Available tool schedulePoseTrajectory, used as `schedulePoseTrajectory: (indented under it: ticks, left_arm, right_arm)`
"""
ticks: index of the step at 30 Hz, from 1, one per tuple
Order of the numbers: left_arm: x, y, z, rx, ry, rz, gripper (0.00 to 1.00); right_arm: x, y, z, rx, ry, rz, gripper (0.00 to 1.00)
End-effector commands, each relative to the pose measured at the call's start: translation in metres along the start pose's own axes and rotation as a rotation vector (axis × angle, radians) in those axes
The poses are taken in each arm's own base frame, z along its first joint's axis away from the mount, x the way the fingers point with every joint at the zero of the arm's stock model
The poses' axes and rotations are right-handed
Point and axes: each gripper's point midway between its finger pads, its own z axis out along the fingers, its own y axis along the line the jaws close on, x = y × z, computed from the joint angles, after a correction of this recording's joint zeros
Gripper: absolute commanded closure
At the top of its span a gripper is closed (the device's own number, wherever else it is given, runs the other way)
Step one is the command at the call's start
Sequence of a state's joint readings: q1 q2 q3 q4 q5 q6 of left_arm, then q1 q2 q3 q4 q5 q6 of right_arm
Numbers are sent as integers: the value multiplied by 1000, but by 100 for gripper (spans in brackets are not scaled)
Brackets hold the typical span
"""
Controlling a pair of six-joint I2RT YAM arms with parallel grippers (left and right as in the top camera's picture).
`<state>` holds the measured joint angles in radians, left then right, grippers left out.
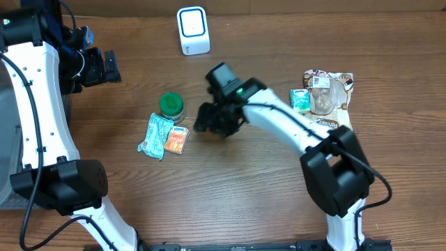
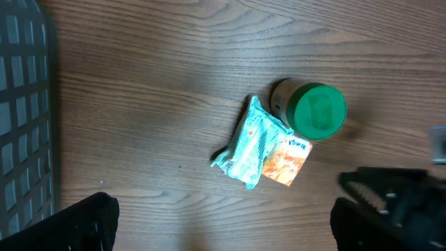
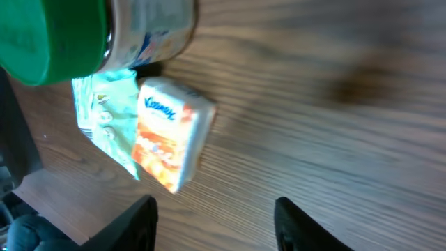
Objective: Scan the item barcode
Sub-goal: 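Reach the right gripper to the orange Kleenex pack by the jar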
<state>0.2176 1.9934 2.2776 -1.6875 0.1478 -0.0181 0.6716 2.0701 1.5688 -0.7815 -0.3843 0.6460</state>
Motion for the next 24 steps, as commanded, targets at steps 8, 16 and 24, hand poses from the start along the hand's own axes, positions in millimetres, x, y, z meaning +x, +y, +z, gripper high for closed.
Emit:
schedulePoseTrajectory:
  ticks: [8, 16, 24]
  left_arm:
    - [-1, -3, -14, -1, -42, 27, 1]
    - [-1, -3, -14, -1, -41, 27, 0]
    - [-1, -3, -14, -1, -41, 27, 0]
  right_arm:
    - [16, 13, 39, 61, -74, 65, 55]
    - [23, 26, 53, 58, -92, 20, 57]
    - [27, 17, 71, 73, -62, 27, 66]
